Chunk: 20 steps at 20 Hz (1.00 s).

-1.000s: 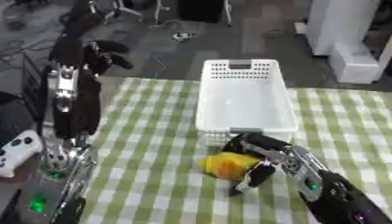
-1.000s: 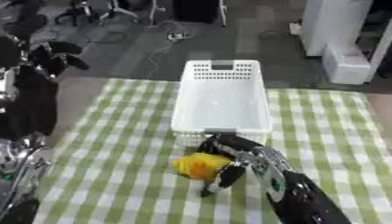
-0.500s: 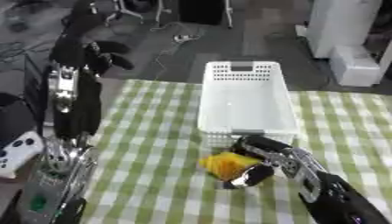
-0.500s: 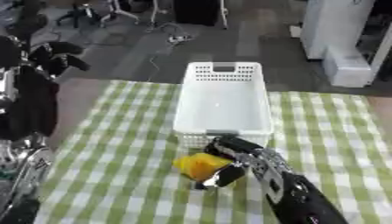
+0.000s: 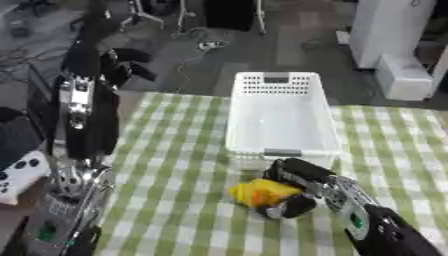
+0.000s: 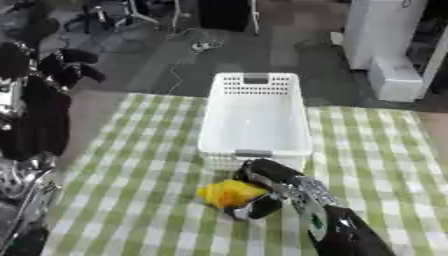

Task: Pick up objects on the table and place them in the box.

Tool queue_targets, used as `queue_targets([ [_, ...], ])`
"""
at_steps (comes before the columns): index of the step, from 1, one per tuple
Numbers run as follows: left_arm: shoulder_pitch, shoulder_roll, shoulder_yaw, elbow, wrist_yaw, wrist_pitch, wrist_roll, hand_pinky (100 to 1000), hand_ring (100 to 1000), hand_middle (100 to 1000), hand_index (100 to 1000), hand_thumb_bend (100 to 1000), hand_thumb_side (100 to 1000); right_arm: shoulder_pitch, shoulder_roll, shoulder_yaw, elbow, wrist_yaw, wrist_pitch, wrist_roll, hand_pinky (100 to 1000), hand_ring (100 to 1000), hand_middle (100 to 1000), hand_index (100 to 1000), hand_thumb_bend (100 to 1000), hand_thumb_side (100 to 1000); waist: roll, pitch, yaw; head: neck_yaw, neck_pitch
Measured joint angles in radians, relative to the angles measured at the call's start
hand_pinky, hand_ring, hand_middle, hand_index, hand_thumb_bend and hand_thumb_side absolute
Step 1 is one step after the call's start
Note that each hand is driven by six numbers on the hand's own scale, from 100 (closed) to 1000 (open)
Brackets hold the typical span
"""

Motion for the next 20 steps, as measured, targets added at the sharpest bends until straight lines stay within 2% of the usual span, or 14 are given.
queue_targets([
  [4, 0.006, 0.0, 0.0, 0.0, 0.0, 0.0, 0.0, 470, 603, 1000, 811, 276, 763, 0.026, -0.008, 0.007, -0.03, -0.063, 0.025, -0.008, 100, 100, 100, 121, 187, 101, 0.0, -0.002, -0.002, 0.0, 0.0],
  [8, 0.007, 0.001, 0.0, 0.0, -0.001, 0.0, 0.0, 470, 603, 1000, 811, 276, 763, 0.051, -0.02, 0.028, -0.079, -0.131, 0.078, 0.004, 100, 100, 100, 125, 211, 100, 0.0, -0.002, -0.006, 0.0, 0.0],
  [13, 0.016, 0.001, 0.0, 0.0, -0.001, 0.0, 0.0, 470, 602, 1000, 810, 276, 763, 0.073, -0.045, 0.068, -0.165, -0.235, 0.167, 0.052, 100, 100, 100, 129, 239, 100, -0.001, -0.002, -0.012, 0.006, 0.0],
  [14, 0.016, 0.001, 0.0, 0.0, -0.001, 0.0, 0.0, 470, 602, 1000, 810, 276, 763, 0.073, -0.052, 0.075, -0.189, -0.256, 0.188, 0.065, 100, 100, 100, 130, 244, 144, -0.002, -0.002, -0.013, 0.007, 0.0],
  [15, 0.017, 0.002, 0.0, 0.0, -0.001, 0.0, 0.0, 470, 602, 1000, 810, 276, 763, 0.073, -0.057, 0.082, -0.215, -0.276, 0.211, 0.078, 100, 100, 100, 129, 246, 100, -0.002, -0.002, -0.014, 0.007, 0.0],
  [20, 0.024, 0.002, 0.0, 0.0, -0.002, 0.0, 0.0, 470, 603, 1000, 810, 276, 763, 0.073, -0.078, 0.107, -0.341, -0.355, 0.317, 0.137, 100, 100, 100, 132, 265, 106, -0.004, -0.006, -0.018, 0.007, 0.0],
])
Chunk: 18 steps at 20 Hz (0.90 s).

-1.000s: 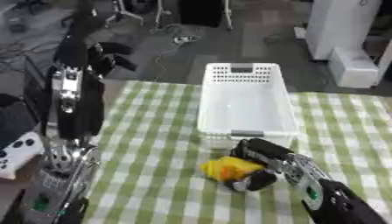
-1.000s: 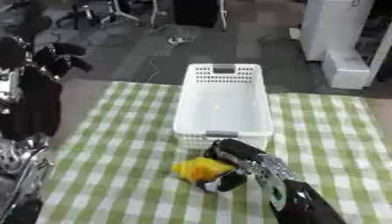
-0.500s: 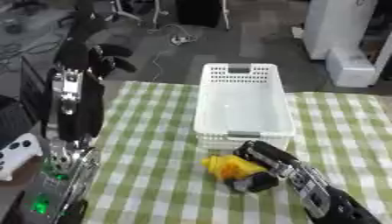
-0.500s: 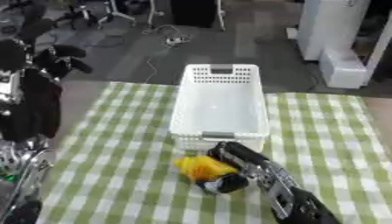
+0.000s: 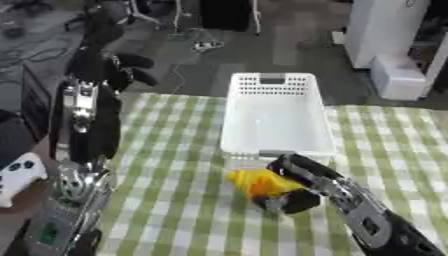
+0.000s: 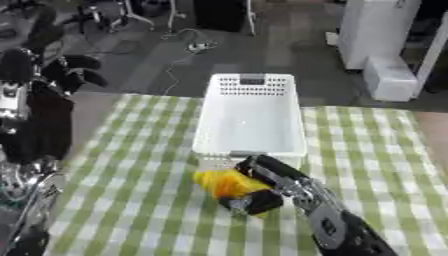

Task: Pick up objects on the table and place them in the box.

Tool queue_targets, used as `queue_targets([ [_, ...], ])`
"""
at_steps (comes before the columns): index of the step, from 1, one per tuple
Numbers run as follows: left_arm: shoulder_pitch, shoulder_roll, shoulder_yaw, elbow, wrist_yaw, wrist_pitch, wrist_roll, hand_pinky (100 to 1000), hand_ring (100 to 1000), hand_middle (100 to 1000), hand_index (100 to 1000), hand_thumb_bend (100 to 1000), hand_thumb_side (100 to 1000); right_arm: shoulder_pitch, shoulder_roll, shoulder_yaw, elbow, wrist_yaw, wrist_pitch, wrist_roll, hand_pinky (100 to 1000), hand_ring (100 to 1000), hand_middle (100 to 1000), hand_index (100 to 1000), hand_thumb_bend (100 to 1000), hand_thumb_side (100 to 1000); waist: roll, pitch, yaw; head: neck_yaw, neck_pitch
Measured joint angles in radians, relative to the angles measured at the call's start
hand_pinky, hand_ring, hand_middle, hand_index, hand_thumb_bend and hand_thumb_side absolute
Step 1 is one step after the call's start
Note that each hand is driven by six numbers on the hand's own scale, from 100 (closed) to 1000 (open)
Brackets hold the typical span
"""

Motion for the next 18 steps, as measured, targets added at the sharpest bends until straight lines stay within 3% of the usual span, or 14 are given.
queue_targets([
  [9, 0.001, 0.008, 0.0, 0.0, 0.0, 0.0, 0.0, 472, 603, 1000, 810, 278, 762, -0.01, -0.045, 0.017, -0.163, -0.092, 0.111, 0.041, 100, 100, 100, 131, 286, 110, -0.003, -0.007, -0.002, 0.0, 0.0],
  [13, 0.001, 0.008, 0.0, 0.0, 0.0, 0.0, 0.0, 475, 604, 1000, 810, 280, 761, -0.029, -0.076, 0.02, -0.205, -0.113, 0.128, 0.049, 100, 100, 100, 128, 277, 125, -0.006, -0.012, -0.003, 0.0, 0.0],
  [14, 0.001, 0.008, 0.0, 0.0, 0.0, 0.001, 0.001, 475, 604, 1000, 810, 280, 761, -0.041, -0.086, 0.023, -0.215, -0.12, 0.13, 0.051, 100, 100, 100, 128, 324, 125, -0.008, -0.012, -0.003, 0.0, 0.0],
  [15, 0.001, 0.008, 0.0, 0.0, 0.0, 0.001, 0.001, 474, 604, 1000, 810, 279, 762, -0.053, -0.099, 0.026, -0.225, -0.128, 0.13, 0.052, 100, 100, 100, 128, 274, 125, -0.01, -0.012, -0.003, 0.002, 0.0],
  [18, 0.001, 0.008, 0.0, 0.0, 0.0, 0.003, 0.003, 475, 604, 1000, 810, 280, 762, -0.068, -0.144, 0.038, -0.24, -0.169, 0.131, 0.066, 100, 100, 100, 136, 288, 107, -0.015, -0.015, -0.001, 0.01, 0.0],
])
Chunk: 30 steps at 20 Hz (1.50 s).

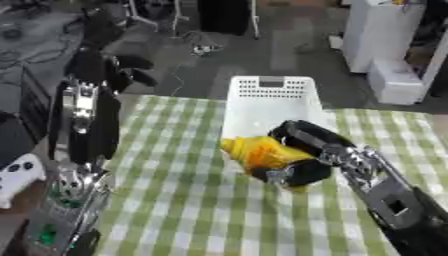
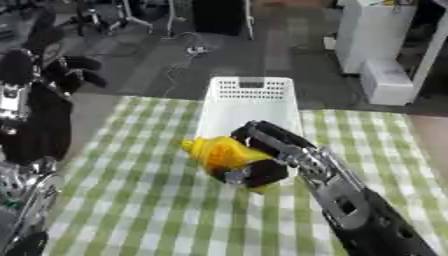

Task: Pick up objects on the table and place them in the box.

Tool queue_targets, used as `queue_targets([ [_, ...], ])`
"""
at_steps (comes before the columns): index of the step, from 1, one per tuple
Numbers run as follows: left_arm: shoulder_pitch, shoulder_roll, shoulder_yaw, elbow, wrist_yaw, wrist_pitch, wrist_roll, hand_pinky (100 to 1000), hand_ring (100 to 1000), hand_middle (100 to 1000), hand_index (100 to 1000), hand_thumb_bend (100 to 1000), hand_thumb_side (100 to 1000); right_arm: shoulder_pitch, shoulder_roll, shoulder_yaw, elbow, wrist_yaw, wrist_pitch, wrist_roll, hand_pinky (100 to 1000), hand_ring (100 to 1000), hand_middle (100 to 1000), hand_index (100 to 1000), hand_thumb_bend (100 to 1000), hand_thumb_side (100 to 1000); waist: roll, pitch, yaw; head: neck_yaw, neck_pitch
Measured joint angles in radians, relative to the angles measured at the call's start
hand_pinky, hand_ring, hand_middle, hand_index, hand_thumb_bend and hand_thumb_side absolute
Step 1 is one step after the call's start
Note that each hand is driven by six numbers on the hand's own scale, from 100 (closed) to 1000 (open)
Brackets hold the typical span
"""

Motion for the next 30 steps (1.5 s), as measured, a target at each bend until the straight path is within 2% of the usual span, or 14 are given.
queue_targets([
  [5, -0.001, 0.0, 0.0, 0.0, 0.0, 0.002, 0.002, 476, 604, 1000, 810, 282, 761, -0.027, -0.078, -0.004, 0.0, -0.153, -0.008, 0.062, 100, 100, 100, 137, 288, 118, -0.003, -0.001, 0.006, 0.018, 0.006],
  [10, -0.003, 0.0, 0.0, 0.0, 0.002, 0.002, 0.002, 479, 605, 1000, 810, 285, 760, -0.075, -0.144, -0.035, 0.018, -0.246, -0.04, 0.066, 100, 100, 100, 134, 268, 140, -0.007, -0.001, 0.014, 0.031, 0.01],
  [14, -0.011, 0.0, 0.0, 0.0, 0.004, 0.002, 0.002, 480, 605, 1000, 811, 286, 760, -0.114, -0.177, -0.058, 0.073, -0.256, -0.081, 0.03, 100, 100, 100, 135, 265, 145, -0.007, -0.001, 0.021, 0.035, 0.01],
  [19, -0.019, -0.001, 0.0, 0.0, 0.006, 0.002, 0.002, 474, 603, 1000, 812, 284, 763, -0.12, -0.191, -0.083, 0.156, -0.253, -0.129, -0.018, 100, 100, 100, 136, 248, 139, -0.007, 0.009, 0.029, 0.034, 0.007],
  [24, -0.019, -0.002, 0.0, 0.0, 0.006, 0.006, -0.002, 464, 600, 1000, 815, 279, 767, -0.126, -0.192, -0.096, 0.201, -0.243, -0.16, -0.04, 100, 100, 100, 137, 261, 148, -0.006, 0.03, 0.038, 0.025, -0.022],
  [30, -0.021, -0.01, 0.0, 0.0, 0.0, 0.006, -0.003, 461, 599, 1000, 817, 277, 769, -0.159, -0.208, -0.103, 0.213, -0.238, -0.184, -0.065, 100, 100, 100, 137, 249, 160, -0.005, 0.069, 0.054, 0.024, -0.057],
])
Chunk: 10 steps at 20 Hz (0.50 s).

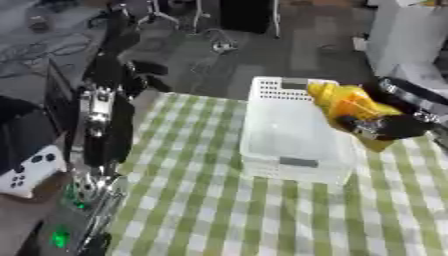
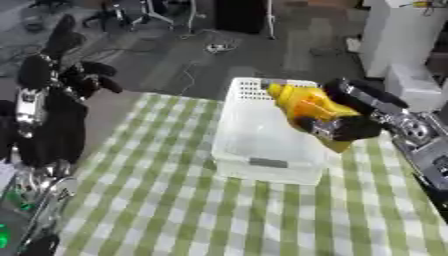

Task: Pick up objects on the table and place them in the box.

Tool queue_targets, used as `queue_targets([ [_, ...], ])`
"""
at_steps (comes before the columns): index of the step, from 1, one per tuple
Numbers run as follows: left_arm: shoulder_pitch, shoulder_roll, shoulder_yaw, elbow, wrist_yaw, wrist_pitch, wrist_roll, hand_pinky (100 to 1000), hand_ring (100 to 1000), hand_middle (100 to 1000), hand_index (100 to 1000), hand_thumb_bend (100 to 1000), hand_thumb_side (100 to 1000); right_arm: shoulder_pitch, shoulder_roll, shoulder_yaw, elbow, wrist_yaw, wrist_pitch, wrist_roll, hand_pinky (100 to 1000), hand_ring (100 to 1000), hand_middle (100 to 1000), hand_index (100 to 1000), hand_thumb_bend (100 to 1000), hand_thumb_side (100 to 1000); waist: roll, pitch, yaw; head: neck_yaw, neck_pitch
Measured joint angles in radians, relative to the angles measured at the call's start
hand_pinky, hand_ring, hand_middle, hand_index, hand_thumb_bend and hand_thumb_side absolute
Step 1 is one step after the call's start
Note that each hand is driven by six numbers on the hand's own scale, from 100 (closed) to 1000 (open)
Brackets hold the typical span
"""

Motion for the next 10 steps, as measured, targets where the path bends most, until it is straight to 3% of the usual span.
queue_targets([
  [7, -0.033, -0.01, 0.0, 0.0, 0.0, 0.0, 0.0, 459, 598, 1000, 819, 278, 771, -0.032, -0.009, -0.017, 0.03, 0.003, -0.027, -0.058, 100, 100, 100, 140, 233, 172, -0.006, 0.035, 0.032, 0.0, -0.052],
  [9, -0.043, -0.01, 0.0, 0.0, 0.0, 0.0, 0.0, 459, 598, 1000, 820, 235, 786, -0.035, -0.014, -0.023, 0.042, 0.004, -0.032, -0.073, 100, 100, 100, 141, 215, 132, -0.014, 0.047, 0.045, 0.0, -0.069],
  [10, -0.048, -0.01, 0.0, 0.0, 0.0, 0.0, 0.0, 459, 597, 1000, 820, 278, 772, -0.035, -0.016, -0.025, 0.047, 0.006, -0.035, -0.08, 100, 100, 100, 142, 232, 172, -0.018, 0.053, 0.053, 0.0, -0.076],
])
